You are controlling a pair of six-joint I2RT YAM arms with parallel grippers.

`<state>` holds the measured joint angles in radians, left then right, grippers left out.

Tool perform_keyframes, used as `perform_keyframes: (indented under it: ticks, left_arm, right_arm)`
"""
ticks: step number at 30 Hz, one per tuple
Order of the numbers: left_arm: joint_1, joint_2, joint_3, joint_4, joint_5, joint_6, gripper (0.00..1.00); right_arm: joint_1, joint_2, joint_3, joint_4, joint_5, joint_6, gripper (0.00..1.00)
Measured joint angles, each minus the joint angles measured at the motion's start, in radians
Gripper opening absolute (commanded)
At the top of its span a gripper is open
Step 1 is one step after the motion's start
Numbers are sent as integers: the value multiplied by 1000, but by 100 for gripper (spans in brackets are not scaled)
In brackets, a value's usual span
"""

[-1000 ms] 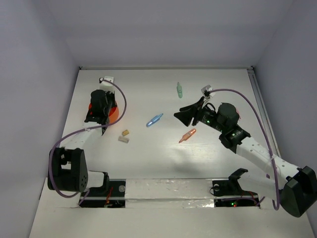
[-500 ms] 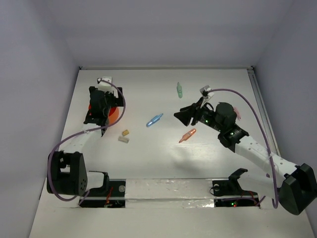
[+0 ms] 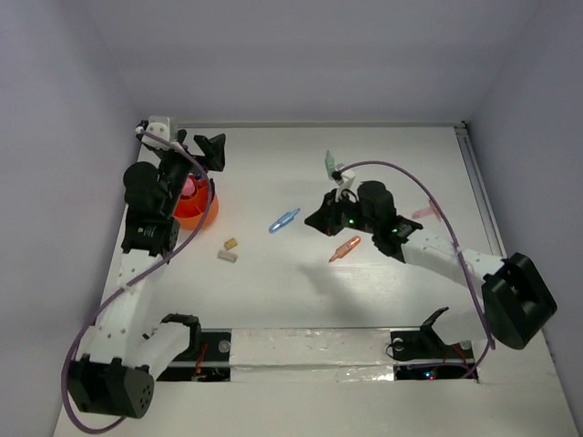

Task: Sort the stationery into containers
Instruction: Pick up the stationery from the center of the board.

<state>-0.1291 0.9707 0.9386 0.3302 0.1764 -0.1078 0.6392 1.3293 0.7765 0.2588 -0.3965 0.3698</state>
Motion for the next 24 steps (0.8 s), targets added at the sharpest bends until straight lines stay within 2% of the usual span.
perform_keyframes:
  ticks: [1, 2, 6, 10, 15, 16, 21, 24]
  left_arm:
    - [0, -31, 2, -11, 13, -17, 99]
    - [0, -65, 1, -35, 26, -34, 99]
    - [0, -238, -37, -136, 57, -98, 99]
    - [0, -436, -85, -266, 47, -143, 99]
    - [0, -617, -93, -384, -35, -148, 99]
    - [0, -633, -94, -396, -46, -148, 99]
    - [-14, -653, -159, -412, -58, -154, 99]
    - [-48, -651, -215, -441, -62, -162, 99]
  right_arm:
    - [26, 28, 23, -17, 5, -5, 20]
    - [57, 66, 54, -28, 14, -11, 30]
    - [163, 220, 188, -65, 74, -25, 52]
    - [237, 398, 360, -120, 140, -39, 66]
    - [299, 626, 597, -201, 236, -61, 68]
    - [307, 666, 645, -233, 255, -68, 71]
    - [359, 855, 875, -364, 380, -114, 76]
    - [387, 927, 965, -431, 438, -139, 75]
